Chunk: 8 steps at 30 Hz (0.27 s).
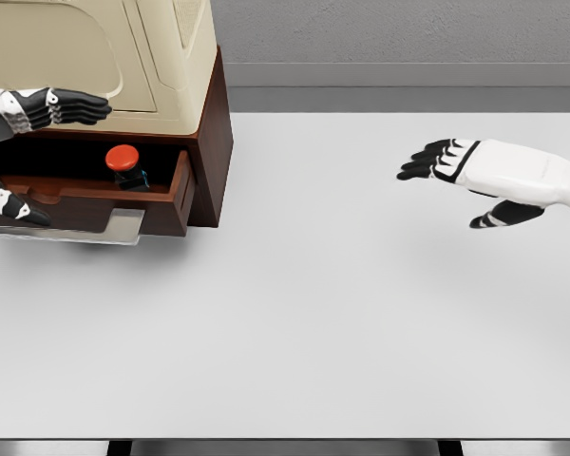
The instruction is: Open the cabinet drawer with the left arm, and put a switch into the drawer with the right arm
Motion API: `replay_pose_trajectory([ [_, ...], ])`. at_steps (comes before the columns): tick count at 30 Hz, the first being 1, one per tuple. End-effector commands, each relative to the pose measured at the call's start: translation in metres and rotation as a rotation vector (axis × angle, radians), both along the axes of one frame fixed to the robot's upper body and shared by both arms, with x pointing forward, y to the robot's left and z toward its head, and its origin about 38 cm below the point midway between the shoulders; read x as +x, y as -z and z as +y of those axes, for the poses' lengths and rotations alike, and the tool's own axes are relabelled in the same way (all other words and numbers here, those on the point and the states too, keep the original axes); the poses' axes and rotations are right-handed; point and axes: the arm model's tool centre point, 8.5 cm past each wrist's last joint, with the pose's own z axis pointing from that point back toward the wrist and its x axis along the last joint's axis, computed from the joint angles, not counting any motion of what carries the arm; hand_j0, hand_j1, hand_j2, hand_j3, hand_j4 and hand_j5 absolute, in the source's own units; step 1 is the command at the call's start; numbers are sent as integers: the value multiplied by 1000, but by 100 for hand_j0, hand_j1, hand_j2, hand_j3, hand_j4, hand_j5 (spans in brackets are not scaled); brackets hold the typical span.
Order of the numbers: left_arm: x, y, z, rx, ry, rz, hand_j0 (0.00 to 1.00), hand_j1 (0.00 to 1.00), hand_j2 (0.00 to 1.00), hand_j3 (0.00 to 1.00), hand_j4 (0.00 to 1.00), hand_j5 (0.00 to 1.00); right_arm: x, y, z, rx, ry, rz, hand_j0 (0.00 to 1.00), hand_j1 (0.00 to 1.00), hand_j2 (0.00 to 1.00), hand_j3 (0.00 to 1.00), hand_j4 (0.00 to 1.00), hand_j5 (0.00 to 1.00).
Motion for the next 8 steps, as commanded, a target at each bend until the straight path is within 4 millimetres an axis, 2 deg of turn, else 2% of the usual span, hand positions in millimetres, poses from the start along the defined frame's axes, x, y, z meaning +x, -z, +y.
replay_pose_trajectory([
  [1, 1, 5, -4, -8, 9, 12, 100, 100, 100, 100, 100, 100, 1, -5, -3, 13, 10, -8, 100, 100, 100, 100, 100, 100],
  [8, 1, 9, -4, -5, 10, 21, 100, 100, 100, 100, 100, 100, 1, -4, -3, 12, 9, -6, 100, 100, 100, 100, 100, 100],
])
